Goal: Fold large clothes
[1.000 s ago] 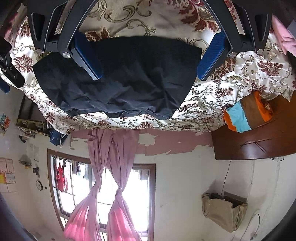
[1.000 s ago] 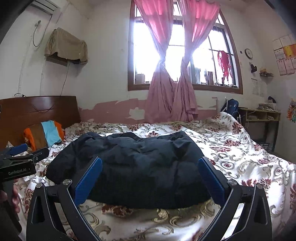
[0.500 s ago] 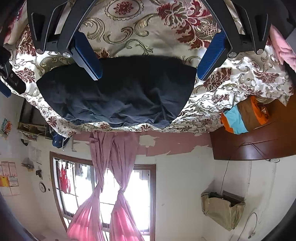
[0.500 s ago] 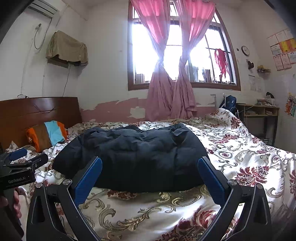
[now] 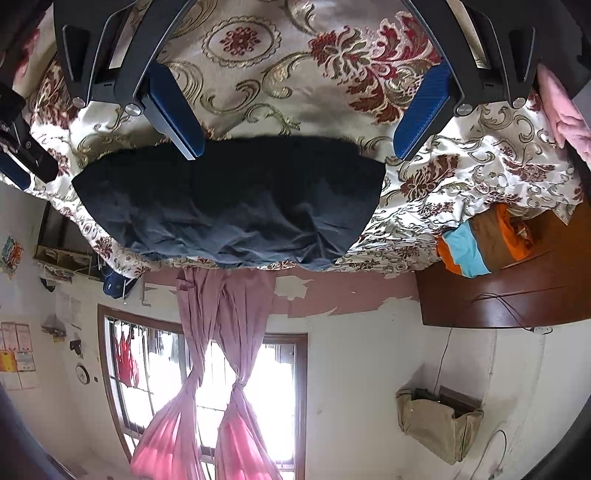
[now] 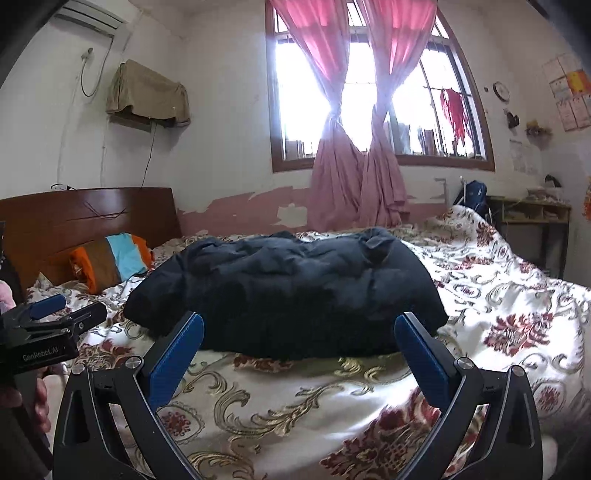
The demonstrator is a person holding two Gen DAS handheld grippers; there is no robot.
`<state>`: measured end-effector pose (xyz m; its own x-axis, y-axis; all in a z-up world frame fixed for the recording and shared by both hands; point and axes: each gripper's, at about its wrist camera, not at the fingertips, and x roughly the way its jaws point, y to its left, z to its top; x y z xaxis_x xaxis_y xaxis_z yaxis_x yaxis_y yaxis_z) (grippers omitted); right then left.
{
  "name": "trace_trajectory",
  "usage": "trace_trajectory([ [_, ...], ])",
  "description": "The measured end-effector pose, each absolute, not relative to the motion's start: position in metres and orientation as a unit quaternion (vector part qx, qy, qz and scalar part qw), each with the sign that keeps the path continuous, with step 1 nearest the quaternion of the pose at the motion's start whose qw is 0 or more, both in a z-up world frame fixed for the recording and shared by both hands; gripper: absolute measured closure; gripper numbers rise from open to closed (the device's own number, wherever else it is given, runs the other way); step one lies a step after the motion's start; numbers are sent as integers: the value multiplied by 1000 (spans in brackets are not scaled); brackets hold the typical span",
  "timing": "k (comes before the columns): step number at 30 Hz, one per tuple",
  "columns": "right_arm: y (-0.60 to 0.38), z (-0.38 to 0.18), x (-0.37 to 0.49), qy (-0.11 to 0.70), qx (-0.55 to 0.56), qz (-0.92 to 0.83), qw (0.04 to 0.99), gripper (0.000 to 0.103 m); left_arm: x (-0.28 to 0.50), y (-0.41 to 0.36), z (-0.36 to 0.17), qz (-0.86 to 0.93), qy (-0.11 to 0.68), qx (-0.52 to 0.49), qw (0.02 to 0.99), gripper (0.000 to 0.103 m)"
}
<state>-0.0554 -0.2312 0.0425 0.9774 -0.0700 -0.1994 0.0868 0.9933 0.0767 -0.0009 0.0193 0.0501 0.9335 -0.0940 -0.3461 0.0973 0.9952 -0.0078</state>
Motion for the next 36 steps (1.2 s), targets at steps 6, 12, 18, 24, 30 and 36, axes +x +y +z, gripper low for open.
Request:
trace_trajectory([
  [6,-223,32,-56,114,36,-32,992,2,-7,26,38,-45,192,7,980,0],
  [12,-217,32,-58,114,27,-30,993,2,-8,28,37,-42,195,7,980,0],
  [18,-216,31,-59,118,25,-35,992,2,-5,29,34,-41,205,6,978,0],
  [24,-216,34,-65,105,29,-39,993,2,-7,29,37,-40,199,8,979,0],
  [30,-217,35,-66,102,32,-44,993,2,-9,28,39,-40,194,8,980,0],
  [36,-218,36,-70,93,35,-45,994,2,-11,28,41,-39,190,8,981,0],
])
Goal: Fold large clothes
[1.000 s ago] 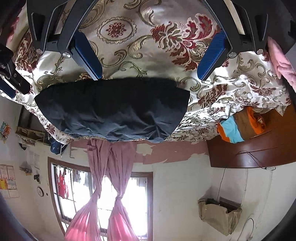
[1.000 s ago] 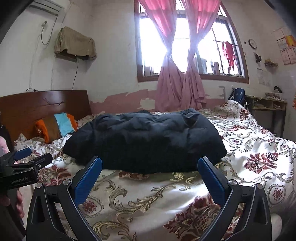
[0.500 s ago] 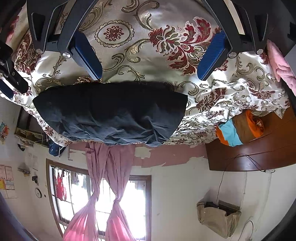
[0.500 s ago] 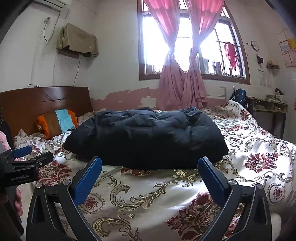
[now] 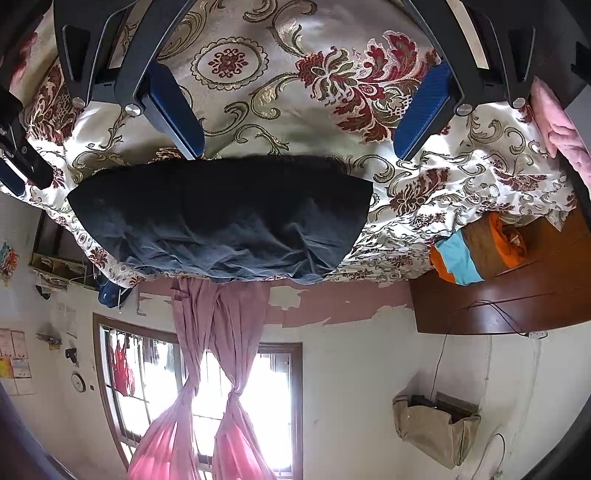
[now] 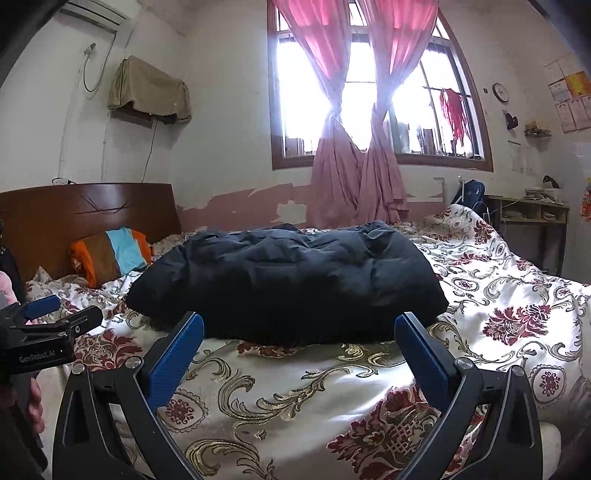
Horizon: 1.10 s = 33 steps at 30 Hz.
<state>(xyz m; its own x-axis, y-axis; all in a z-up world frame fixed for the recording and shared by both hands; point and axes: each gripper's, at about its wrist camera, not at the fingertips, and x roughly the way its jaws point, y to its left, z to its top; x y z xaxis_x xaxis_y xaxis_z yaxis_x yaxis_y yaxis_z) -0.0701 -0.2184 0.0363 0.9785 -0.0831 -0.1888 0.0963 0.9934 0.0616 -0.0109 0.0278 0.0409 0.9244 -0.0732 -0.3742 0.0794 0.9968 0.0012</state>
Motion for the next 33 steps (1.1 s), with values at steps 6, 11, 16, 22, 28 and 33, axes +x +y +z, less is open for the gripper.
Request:
trace_trajectory([
  [6,-218,37,-71,90,33,-43,995,2,-12,28,43,-38,189,6,981,0],
  [11,-218,37,-70,91,33,-41,994,2,-13,28,43,-39,188,5,981,0],
  [16,-218,37,-70,91,33,-43,994,2,-15,27,46,-41,182,5,982,0],
  [22,-217,36,-70,91,33,-44,994,2,-16,26,48,-39,180,7,983,0],
  [28,-218,37,-70,91,33,-43,994,2,-15,26,47,-38,181,7,983,0],
  [33,-218,37,-70,91,34,-43,994,2,-16,26,47,-39,180,6,983,0],
])
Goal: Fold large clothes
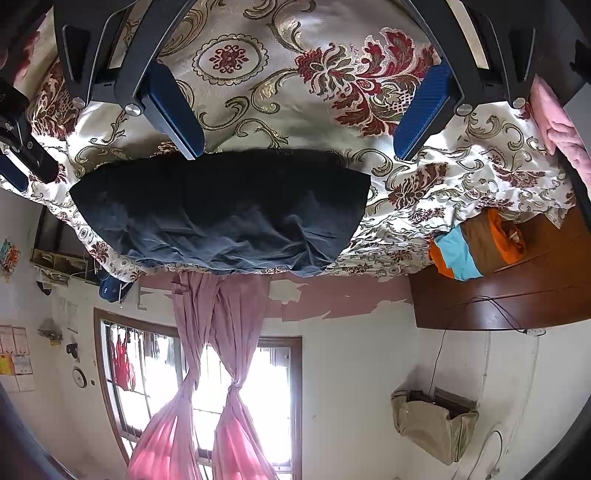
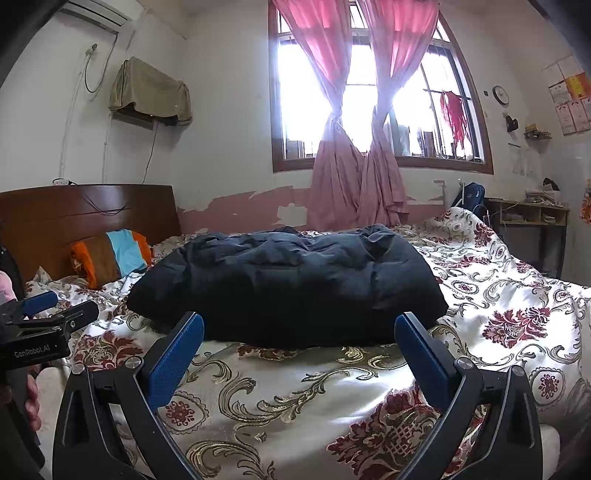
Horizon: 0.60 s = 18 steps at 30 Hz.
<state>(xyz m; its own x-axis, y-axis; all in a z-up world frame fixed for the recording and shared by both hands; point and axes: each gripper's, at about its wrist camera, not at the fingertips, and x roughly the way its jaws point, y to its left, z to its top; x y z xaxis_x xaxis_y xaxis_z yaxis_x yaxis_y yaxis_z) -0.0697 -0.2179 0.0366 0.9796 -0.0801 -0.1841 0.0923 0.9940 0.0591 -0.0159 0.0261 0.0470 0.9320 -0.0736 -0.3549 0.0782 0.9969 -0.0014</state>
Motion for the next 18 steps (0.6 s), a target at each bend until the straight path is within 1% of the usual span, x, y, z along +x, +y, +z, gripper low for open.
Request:
trace_trajectory([
  [18,-218,34,-72,91,36,-46,994,2,-17,29,47,-35,178,10,983,0],
])
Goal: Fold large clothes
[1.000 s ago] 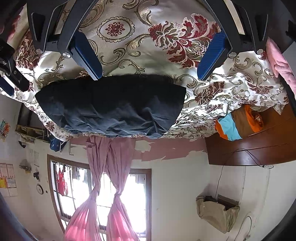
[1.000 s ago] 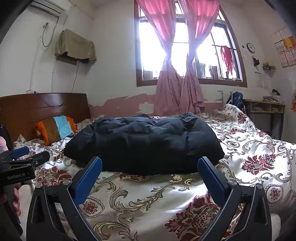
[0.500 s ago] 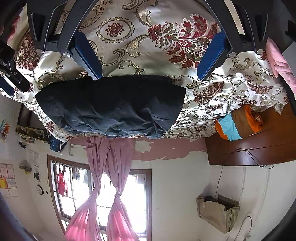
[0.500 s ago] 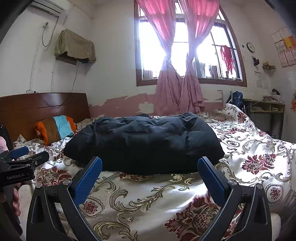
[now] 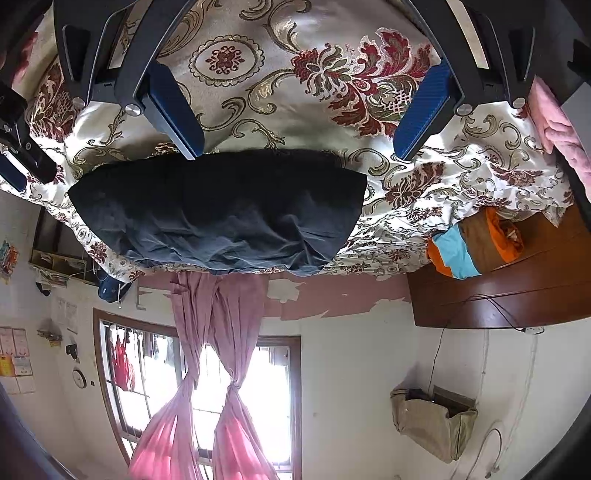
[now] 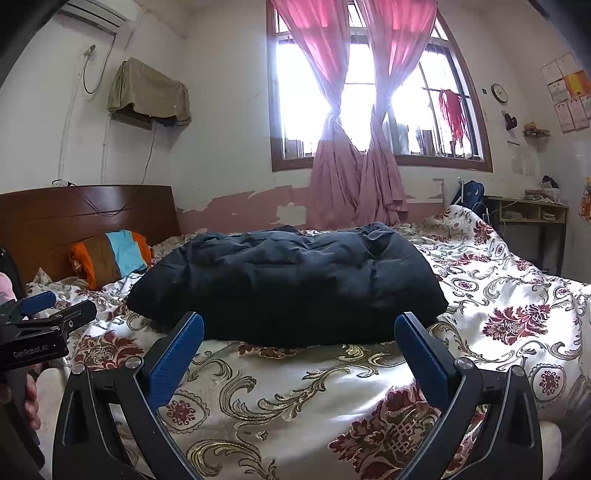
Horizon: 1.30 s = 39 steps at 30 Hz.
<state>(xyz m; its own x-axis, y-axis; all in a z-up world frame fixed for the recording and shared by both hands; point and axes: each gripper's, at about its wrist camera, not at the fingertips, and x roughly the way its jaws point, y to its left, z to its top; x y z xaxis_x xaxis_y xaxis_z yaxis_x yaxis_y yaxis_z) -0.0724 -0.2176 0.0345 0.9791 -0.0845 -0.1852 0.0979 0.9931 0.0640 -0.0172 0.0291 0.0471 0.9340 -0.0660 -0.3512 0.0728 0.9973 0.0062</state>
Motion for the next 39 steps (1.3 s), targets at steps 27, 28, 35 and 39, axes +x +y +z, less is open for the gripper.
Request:
trace_trajectory([
  [27,-217,35,-74,94,33,-45,994,2,-18,29,46,-31,178,11,983,0],
  [28,-217,35,-74,94,33,-45,994,2,-18,30,46,-31,178,11,983,0],
  [35,-217,35,-74,95,33,-45,994,2,-18,30,46,-31,178,12,983,0],
  [39,-217,35,-74,95,33,-44,994,2,-18,30,46,-31,179,12,983,0],
])
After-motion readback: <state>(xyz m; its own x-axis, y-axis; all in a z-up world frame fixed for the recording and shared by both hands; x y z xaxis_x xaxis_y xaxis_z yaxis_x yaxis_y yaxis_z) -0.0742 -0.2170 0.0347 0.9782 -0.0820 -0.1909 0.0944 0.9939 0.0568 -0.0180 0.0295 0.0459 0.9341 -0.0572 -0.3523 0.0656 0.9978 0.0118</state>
